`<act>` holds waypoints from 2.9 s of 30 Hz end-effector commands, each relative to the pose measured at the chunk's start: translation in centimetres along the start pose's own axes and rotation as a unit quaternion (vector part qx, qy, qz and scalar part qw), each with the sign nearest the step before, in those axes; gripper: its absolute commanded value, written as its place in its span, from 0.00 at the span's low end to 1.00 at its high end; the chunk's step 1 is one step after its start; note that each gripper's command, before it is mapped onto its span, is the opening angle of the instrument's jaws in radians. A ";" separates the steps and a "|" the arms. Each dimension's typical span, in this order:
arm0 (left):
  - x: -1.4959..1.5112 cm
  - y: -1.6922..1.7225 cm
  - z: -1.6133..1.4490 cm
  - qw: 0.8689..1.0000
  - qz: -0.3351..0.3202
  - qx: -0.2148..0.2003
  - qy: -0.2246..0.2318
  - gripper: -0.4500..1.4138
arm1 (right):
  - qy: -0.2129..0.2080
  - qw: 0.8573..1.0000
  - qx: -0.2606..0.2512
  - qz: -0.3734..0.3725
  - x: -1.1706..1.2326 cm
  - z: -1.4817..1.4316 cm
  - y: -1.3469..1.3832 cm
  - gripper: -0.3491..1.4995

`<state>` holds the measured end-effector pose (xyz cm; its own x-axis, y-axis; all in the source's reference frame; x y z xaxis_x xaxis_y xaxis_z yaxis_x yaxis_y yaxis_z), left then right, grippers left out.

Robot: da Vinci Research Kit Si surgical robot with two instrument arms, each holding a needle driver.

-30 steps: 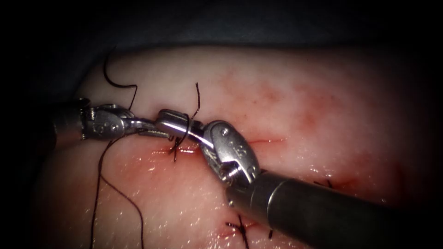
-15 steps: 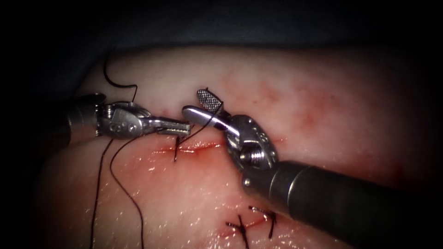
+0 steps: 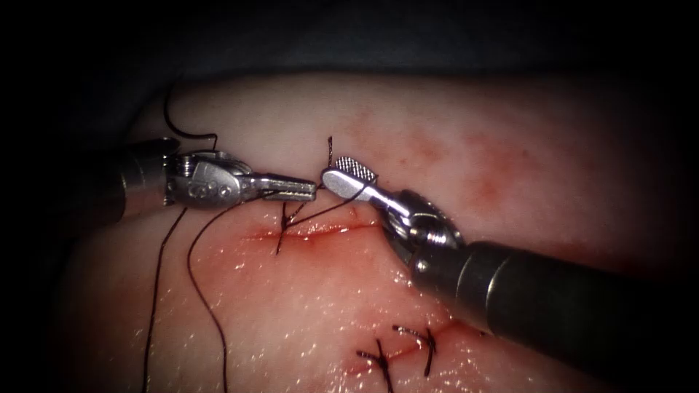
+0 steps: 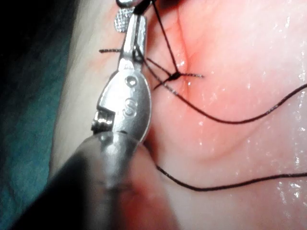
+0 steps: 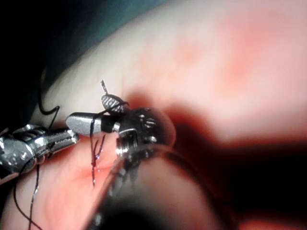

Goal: Wound Closure
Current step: Grab the short suture tail with the right tool, then pull the right tool down and the left tool up to tighten.

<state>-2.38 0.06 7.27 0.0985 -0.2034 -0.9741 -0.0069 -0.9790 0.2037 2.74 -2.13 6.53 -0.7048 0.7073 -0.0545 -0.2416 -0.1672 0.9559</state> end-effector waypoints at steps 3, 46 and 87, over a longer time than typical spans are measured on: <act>-0.16 -0.07 0.09 1.000 0.003 -0.004 -0.005 0.00 | 0.008 1.000 -0.005 -0.006 -0.05 0.10 0.05 0.84; -0.02 0.04 -0.27 0.998 0.008 -0.019 -0.062 0.00 | -0.037 0.994 -0.008 -0.106 -0.31 0.56 0.00 0.00; -1.77 -1.88 -1.16 0.975 -0.036 0.155 -0.157 0.00 | -0.097 0.864 0.166 -0.464 -1.19 -0.08 -0.08 0.00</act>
<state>-1.32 2.19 8.73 -0.1998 -0.0767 -0.9768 -0.3168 -0.9383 0.1385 3.47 -3.07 6.45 -0.1646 0.5379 -0.8268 -0.4090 0.7255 0.5535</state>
